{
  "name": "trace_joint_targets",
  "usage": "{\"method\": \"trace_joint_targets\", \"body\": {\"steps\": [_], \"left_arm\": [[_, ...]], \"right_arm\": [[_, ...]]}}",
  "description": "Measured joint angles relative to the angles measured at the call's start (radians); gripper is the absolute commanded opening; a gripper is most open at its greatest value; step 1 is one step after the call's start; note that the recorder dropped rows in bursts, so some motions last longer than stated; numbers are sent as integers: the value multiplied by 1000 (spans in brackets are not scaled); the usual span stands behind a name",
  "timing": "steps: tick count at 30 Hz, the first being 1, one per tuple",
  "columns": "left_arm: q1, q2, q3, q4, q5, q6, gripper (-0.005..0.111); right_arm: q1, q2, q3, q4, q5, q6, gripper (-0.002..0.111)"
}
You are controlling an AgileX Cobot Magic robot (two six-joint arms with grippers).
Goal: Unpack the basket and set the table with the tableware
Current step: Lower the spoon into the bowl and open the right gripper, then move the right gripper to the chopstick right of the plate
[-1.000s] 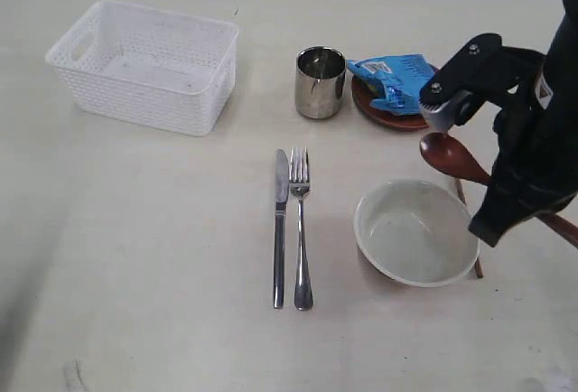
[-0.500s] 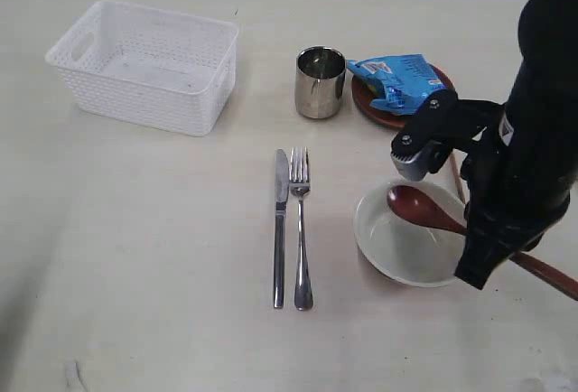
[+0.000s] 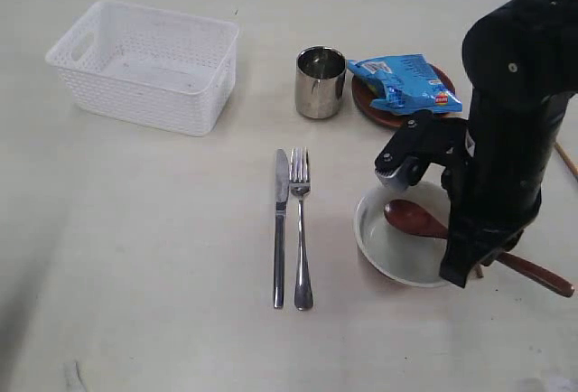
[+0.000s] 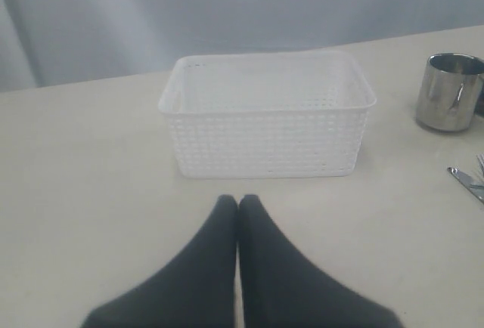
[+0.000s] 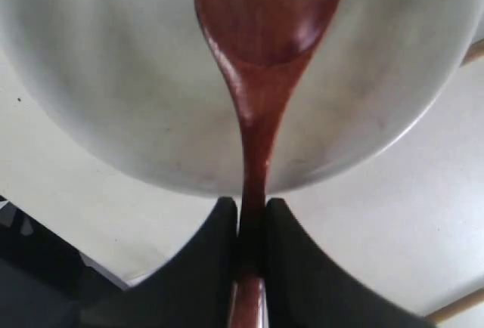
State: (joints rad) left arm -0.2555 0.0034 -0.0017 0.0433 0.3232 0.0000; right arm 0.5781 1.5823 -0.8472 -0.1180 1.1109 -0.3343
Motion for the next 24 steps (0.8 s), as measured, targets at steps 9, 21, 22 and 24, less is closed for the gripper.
{"method": "trace_joint_targets", "body": {"steps": [9,21,22,24], "left_arm": [[0,0,0,0,0,0,0],[0,0,0,0,0,0,0],[0,0,0,0,0,0,0],[0,0,0,0,0,0,0]], "right_arm": [[0,2,-5,-10,-4,31,46],[-2,2,-223,-122,99,317,47],[-12,2,-231,-153,99,372,44],[-96,4,-239,-156,99,483,38]]}}
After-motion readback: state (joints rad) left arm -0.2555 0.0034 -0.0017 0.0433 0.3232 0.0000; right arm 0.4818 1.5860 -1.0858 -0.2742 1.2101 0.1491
